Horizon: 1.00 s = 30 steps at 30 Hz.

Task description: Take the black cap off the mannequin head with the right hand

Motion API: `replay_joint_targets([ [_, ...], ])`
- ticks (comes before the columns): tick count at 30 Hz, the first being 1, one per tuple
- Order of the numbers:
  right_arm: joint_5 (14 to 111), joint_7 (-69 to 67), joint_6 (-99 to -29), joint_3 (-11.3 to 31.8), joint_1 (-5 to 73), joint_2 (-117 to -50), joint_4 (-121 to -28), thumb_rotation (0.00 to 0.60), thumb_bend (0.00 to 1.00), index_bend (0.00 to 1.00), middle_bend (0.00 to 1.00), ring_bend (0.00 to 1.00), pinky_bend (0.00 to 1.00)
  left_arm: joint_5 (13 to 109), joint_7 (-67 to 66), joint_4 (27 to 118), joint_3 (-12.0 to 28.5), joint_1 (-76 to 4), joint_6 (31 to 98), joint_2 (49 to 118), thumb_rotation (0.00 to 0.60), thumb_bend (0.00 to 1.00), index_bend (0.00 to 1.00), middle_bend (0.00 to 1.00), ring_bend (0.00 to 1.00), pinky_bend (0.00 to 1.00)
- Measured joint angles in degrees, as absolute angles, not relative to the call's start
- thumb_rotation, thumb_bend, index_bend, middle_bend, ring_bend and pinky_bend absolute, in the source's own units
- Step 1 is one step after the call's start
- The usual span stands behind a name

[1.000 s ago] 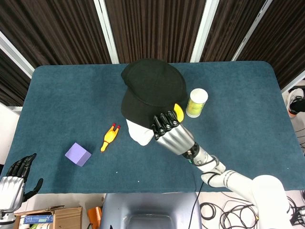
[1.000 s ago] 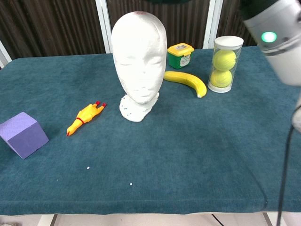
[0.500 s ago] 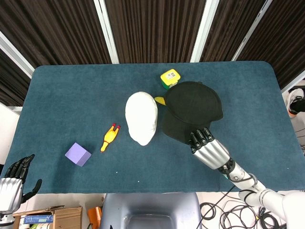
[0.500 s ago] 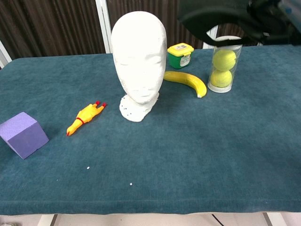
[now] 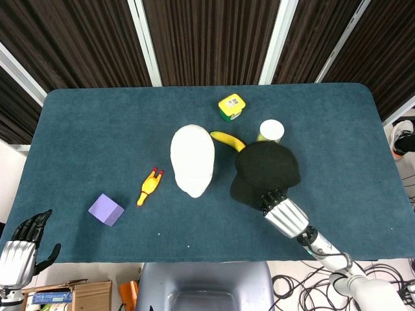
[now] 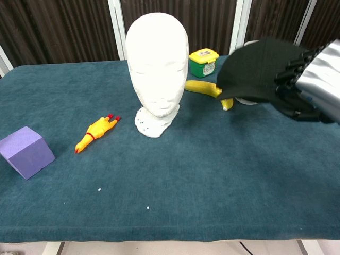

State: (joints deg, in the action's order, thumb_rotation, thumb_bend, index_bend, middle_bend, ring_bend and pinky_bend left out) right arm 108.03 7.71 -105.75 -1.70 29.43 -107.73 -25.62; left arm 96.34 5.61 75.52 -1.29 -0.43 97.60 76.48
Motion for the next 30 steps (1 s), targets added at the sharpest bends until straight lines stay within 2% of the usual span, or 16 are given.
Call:
replay_joint_targets([
  [2,107.8,7.1,-105.4,-2.0,29.1,-108.0,-25.1,0.600,0.30,0.48,0.54,0.51,0.72,96.3,5.7,75.5,-1.3,-0.5,97.3,76.5,0.600,0.36,0.02,0.17,0.15,0.22],
  [3,107.7,6.6,-104.8,-2.3,28.9,-108.1,-25.0,0.600,0.24,0.36,0.47,0.44,0.70,96.3,5.6,75.5,-1.4,-0.5,97.2,76.4,0.600,0.36,0.02,0.17,0.15,0.22],
  [5,107.1,5.2,-101.8,-3.0,28.0,-108.1,-25.5,0.600,0.14,0.09,0.28,0.26,0.61,96.0,5.6,75.5,-1.4,-0.4,97.0,76.4,0.600,0.36,0.02,0.17,0.15,0.22],
  [7,106.2,4.1,-96.9,-3.9,27.0,-107.4,-27.6,0.600,0.09,0.00,0.17,0.16,0.53,95.7,5.5,75.5,-1.4,-0.3,96.8,76.4,0.600,0.36,0.02,0.16,0.15,0.22],
  [10,105.1,3.0,-89.7,-5.2,26.0,-105.2,-33.8,0.600,0.06,0.00,0.09,0.10,0.48,95.6,5.7,75.4,-1.4,-0.3,96.6,76.4,0.600,0.36,0.02,0.16,0.15,0.22],
  [14,104.1,3.0,-84.7,-7.2,24.9,-100.5,-44.9,0.600,0.02,0.00,0.02,0.03,0.39,95.4,6.1,75.1,-1.4,-0.4,96.2,76.6,0.600,0.36,0.02,0.16,0.15,0.22],
  [24,103.0,8.1,-74.3,-14.4,22.7,-84.6,-70.8,0.600,0.00,0.00,0.00,0.00,0.17,95.4,7.2,74.5,-1.6,0.3,97.3,76.4,0.600,0.36,0.02,0.16,0.15,0.22],
  [27,103.1,8.3,-73.6,-16.0,22.1,-79.5,-77.7,0.600,0.00,0.00,0.00,0.00,0.16,95.5,7.5,74.6,-1.5,0.7,98.2,76.2,0.600,0.36,0.02,0.16,0.15,0.21],
  [30,103.4,8.0,-76.7,-16.4,20.5,-75.8,-81.7,0.600,0.00,0.00,0.00,0.00,0.14,95.2,7.3,75.3,-1.5,1.3,99.2,75.7,0.600,0.37,0.02,0.13,0.12,0.19],
])
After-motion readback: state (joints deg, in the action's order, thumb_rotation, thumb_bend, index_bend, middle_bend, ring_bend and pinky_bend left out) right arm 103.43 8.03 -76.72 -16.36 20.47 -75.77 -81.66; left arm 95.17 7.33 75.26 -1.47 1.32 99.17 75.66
